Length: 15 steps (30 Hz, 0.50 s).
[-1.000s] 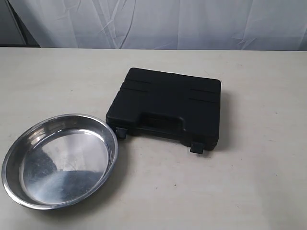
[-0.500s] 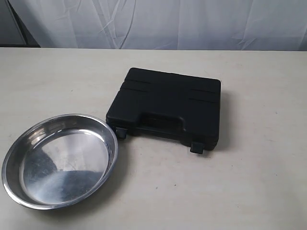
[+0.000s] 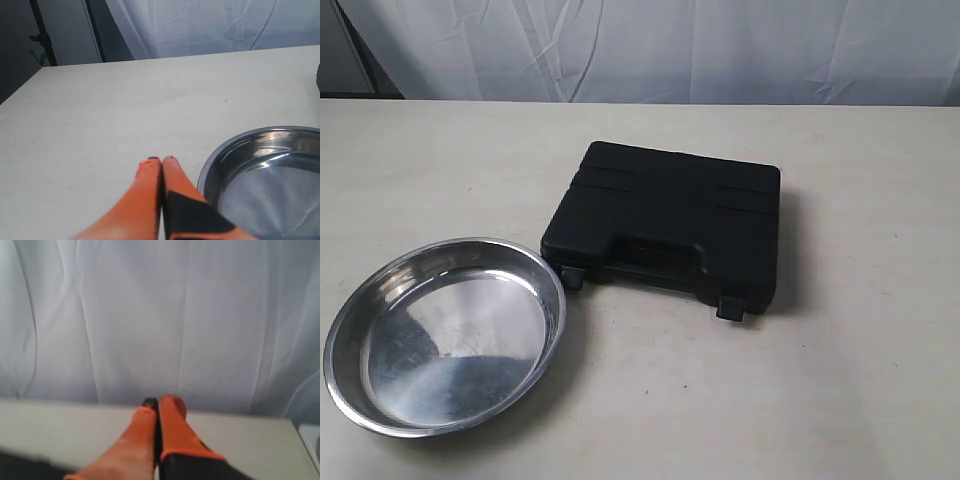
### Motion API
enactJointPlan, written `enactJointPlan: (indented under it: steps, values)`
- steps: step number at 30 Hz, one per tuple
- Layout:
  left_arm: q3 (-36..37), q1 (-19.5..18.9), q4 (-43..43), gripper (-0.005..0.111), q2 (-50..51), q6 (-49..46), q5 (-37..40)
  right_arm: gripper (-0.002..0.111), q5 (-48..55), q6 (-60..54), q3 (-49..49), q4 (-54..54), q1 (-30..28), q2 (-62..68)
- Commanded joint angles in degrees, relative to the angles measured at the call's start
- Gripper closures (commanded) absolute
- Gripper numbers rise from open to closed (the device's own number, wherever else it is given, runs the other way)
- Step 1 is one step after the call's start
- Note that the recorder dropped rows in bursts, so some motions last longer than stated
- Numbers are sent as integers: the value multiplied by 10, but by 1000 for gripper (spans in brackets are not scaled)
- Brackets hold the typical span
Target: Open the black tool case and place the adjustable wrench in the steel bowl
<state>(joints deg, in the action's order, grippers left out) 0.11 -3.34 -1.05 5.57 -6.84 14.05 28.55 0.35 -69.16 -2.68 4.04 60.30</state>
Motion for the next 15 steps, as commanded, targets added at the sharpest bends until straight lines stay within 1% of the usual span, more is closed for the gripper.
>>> enactJointPlan:
  steps: [1, 3, 5, 8, 11, 15]
  values:
    - [-1, -1, 3, 106, -2, 4, -7, 109, 259, -176, -188, 66, 84, 260]
    - [-1, -1, 3, 106, -2, 4, -7, 109, 286, -207, -219, 101, 127, 332]
    - [-1, -1, 3, 106, -2, 4, -7, 109, 317, -227, -229, 103, 172, 392]
    - [-1, -1, 3, 106, -2, 4, -7, 109, 389, -235, -230, 39, 240, 476]
    - [-1, -1, 3, 106, -2, 4, -7, 109, 385, -235, -230, 27, 265, 510]
    - [-1, -1, 3, 106, -2, 4, -7, 109, 363, -235, -230, 52, 274, 528]
